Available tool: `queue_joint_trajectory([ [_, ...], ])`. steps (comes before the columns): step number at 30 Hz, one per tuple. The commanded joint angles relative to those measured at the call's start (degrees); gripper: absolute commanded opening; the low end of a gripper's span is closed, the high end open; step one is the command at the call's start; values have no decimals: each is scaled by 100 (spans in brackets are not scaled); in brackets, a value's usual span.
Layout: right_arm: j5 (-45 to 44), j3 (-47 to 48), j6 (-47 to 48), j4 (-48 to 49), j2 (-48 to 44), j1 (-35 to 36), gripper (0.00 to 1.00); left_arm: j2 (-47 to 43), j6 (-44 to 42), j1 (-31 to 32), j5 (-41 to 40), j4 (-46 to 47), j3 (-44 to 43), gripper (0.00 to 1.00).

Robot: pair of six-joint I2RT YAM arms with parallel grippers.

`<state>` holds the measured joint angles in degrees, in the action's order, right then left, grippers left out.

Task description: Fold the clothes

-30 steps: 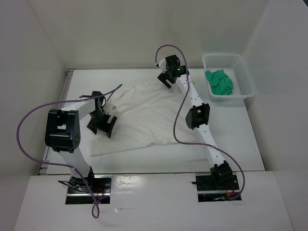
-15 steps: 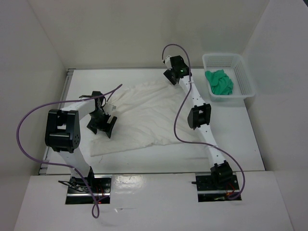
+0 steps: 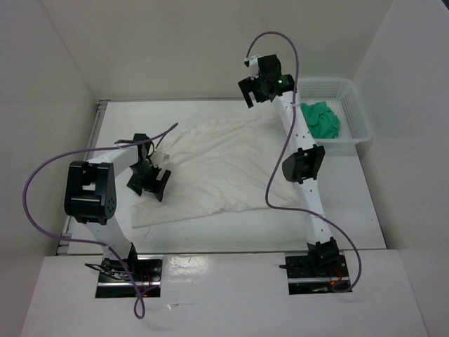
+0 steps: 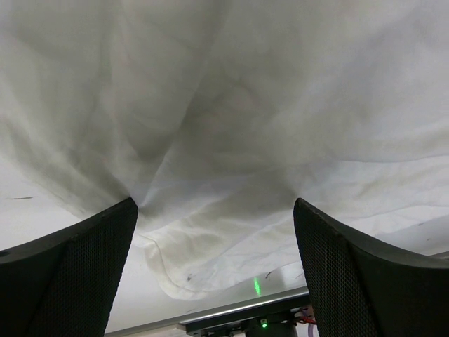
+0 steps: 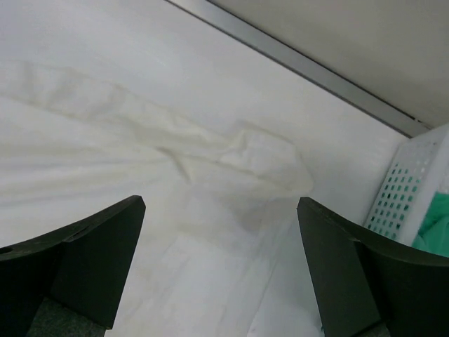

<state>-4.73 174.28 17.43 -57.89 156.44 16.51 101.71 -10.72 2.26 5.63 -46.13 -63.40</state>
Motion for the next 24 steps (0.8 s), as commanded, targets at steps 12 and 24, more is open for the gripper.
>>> queue_joint_trajectory([
  [12,557,-8510,-486,1900,-4997,1028,98,-1224,96,-322,957,262,-505,100],
  [24,104,-9140,-829,2387,-4535,1302,97,-890,579,-455,633,798,-648,100],
])
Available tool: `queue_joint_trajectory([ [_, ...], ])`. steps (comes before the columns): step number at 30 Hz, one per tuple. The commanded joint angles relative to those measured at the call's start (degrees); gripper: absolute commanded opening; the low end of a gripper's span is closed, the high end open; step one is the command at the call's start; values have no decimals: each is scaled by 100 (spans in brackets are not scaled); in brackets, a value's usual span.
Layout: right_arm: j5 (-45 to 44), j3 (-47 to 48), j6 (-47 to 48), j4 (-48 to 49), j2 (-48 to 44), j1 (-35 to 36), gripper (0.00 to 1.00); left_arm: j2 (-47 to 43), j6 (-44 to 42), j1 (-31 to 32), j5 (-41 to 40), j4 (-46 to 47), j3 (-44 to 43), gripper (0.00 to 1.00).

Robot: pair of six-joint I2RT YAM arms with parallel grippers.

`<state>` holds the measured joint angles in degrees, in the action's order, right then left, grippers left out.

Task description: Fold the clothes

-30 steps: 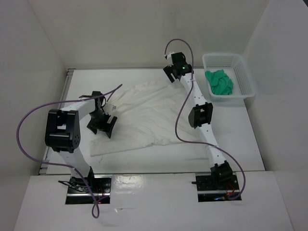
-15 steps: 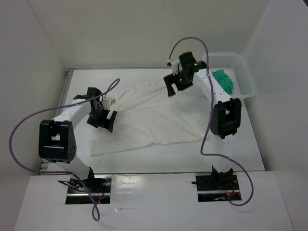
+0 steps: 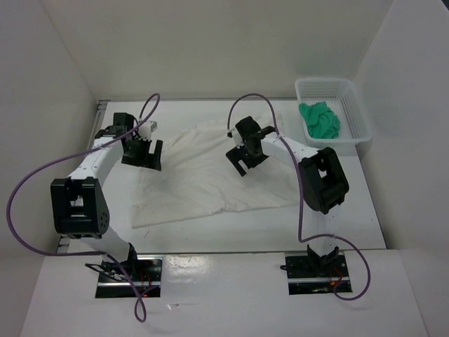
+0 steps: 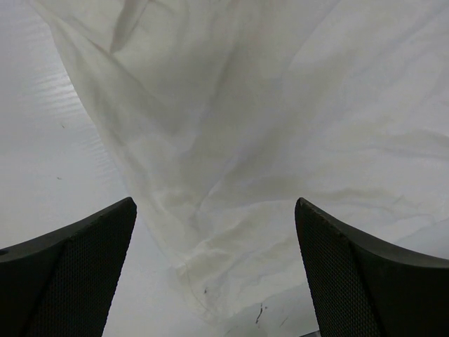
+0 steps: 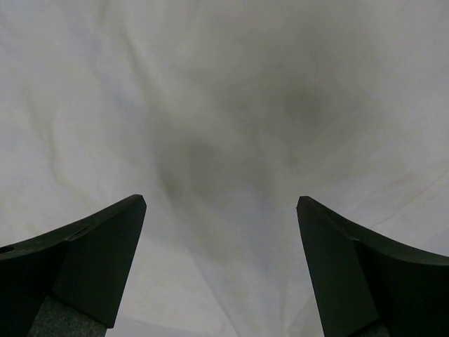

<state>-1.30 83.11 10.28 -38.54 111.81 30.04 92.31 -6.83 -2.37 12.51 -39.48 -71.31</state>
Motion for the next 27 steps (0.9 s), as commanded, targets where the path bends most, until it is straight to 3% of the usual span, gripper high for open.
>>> queue_joint_trajectory([
  [1,-239,-23,-114,453,7,-51,97,50,191,9,-56,195,196,100],
  [6,-239,-207,-53,453,148,2,97,190,191,9,-222,432,196,100],
  [10,-169,-480,167,321,254,2,89,646,-20,61,-609,801,73,100],
  [14,-116,-673,272,23,367,2,83,1209,-82,61,-487,907,-313,100],
  [18,41,-901,325,-92,368,2,81,1789,68,192,-425,1109,-717,100],
  [27,183,-1016,553,-276,429,2,79,2151,121,422,-723,1321,-1105,100],
])
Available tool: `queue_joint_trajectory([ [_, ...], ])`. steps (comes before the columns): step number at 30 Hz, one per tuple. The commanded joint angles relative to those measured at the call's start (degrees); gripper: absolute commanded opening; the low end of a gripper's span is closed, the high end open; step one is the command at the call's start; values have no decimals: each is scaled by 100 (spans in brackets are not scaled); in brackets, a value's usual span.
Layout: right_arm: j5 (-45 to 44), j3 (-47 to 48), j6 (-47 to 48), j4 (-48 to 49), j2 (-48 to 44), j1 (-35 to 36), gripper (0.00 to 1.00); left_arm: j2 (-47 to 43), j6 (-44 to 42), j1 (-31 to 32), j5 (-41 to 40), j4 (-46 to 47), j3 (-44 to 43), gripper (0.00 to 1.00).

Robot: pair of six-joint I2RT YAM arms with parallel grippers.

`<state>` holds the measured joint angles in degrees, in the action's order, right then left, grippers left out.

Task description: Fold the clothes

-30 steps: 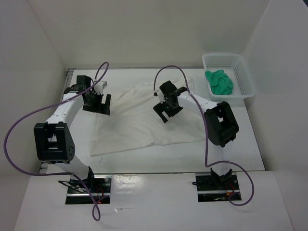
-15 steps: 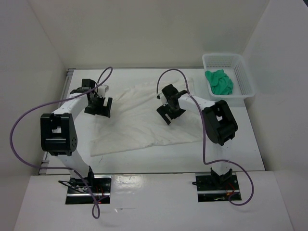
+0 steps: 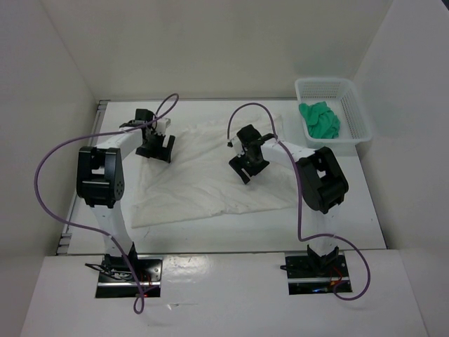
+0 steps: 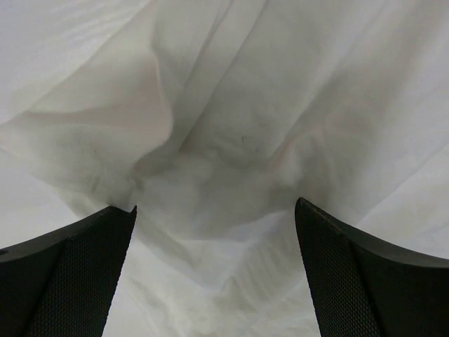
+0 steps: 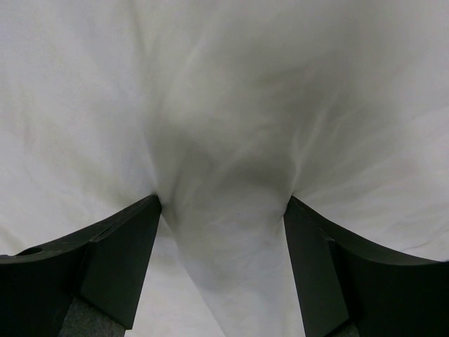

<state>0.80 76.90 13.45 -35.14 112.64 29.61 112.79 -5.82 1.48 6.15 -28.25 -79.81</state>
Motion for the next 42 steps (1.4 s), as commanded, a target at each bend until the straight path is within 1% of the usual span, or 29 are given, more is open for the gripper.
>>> queue_joint_trajectory([
  [1,-27,-395,237,-617,346,45,79,155,20,37,-88,197,-324,100],
  [5,-27,-395,289,-617,399,45,78,357,72,37,-193,259,-474,100],
  [7,-27,-395,289,-617,347,45,78,437,151,-68,-53,311,-579,100],
  [13,-27,-395,289,-670,346,45,76,893,371,-182,-53,364,-790,100],
  [16,-27,-395,289,-670,346,45,76,894,494,-183,-114,426,-852,100],
  [18,26,-395,289,-670,294,45,75,894,547,-183,-316,478,-852,100],
  [22,87,-395,342,-670,294,45,74,630,442,-183,-711,478,-800,100],
  [23,87,-343,342,-670,294,45,73,543,442,-244,-782,557,-747,98],
  [26,87,-343,342,-670,294,45,73,542,442,-314,-782,557,-746,98],
  [30,140,-343,342,-670,294,45,73,691,503,-367,-703,610,-1001,97],
  [34,140,-343,342,-670,294,45,73,998,574,-420,-703,672,-1440,97],
  [36,140,-343,342,-670,294,45,73,1104,705,-481,-834,672,-1704,97],
  [39,201,-343,342,-723,241,45,73,1236,706,-482,-1238,882,-1836,97],
  [42,201,-343,342,-723,241,45,73,1359,706,-482,-1581,883,-1976,97],
])
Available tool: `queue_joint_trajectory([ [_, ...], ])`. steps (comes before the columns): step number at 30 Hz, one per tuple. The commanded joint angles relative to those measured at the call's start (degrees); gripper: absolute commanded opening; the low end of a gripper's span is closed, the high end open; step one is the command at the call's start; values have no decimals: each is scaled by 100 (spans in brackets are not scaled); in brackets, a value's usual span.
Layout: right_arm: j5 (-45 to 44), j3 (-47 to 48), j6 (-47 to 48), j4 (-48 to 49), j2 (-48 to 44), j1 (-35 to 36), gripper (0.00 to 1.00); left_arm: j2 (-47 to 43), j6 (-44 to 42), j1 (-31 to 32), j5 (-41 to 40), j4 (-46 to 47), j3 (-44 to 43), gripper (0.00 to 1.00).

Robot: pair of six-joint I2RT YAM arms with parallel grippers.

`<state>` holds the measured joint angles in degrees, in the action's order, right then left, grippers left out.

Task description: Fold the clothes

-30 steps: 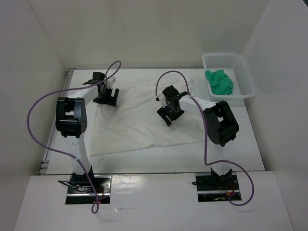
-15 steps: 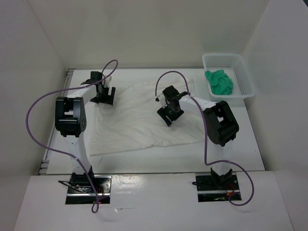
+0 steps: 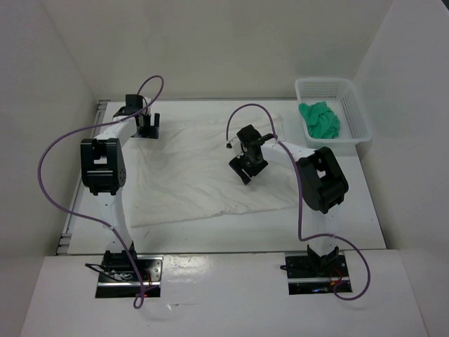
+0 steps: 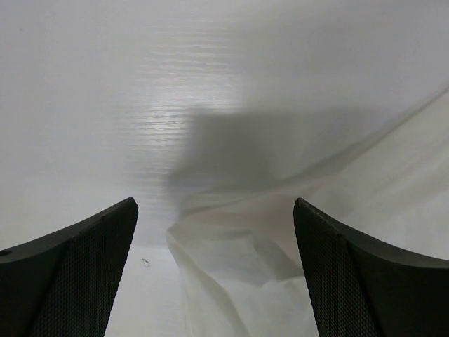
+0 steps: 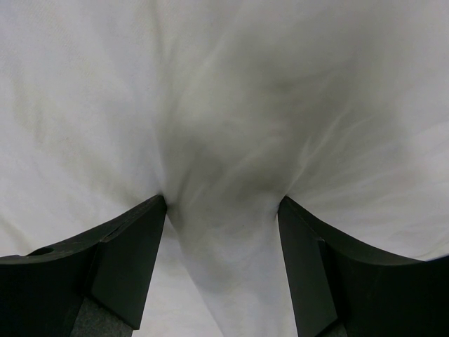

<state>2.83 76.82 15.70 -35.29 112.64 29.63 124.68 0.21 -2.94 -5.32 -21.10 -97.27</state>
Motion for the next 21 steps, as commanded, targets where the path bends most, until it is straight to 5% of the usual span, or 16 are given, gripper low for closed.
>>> queue_joint_trajectory([
  [1,-2,-334,117,-708,241,43,73,249,102,-40,-626,168,-309,97],
  [4,-2,-334,170,-708,241,43,73,311,164,-118,-900,168,-389,97],
  [11,-2,-334,170,-708,110,43,72,-803,252,-269,-189,-367,-275,97],
  [15,-2,-334,170,-708,57,43,70,-1472,120,-128,-258,-413,532,94],
  [19,-2,-334,170,-708,56,43,70,-2044,-170,223,-530,1,1552,86],
  [21,-2,-282,170,-708,56,43,69,-2044,-170,293,-531,1,1606,72],
])
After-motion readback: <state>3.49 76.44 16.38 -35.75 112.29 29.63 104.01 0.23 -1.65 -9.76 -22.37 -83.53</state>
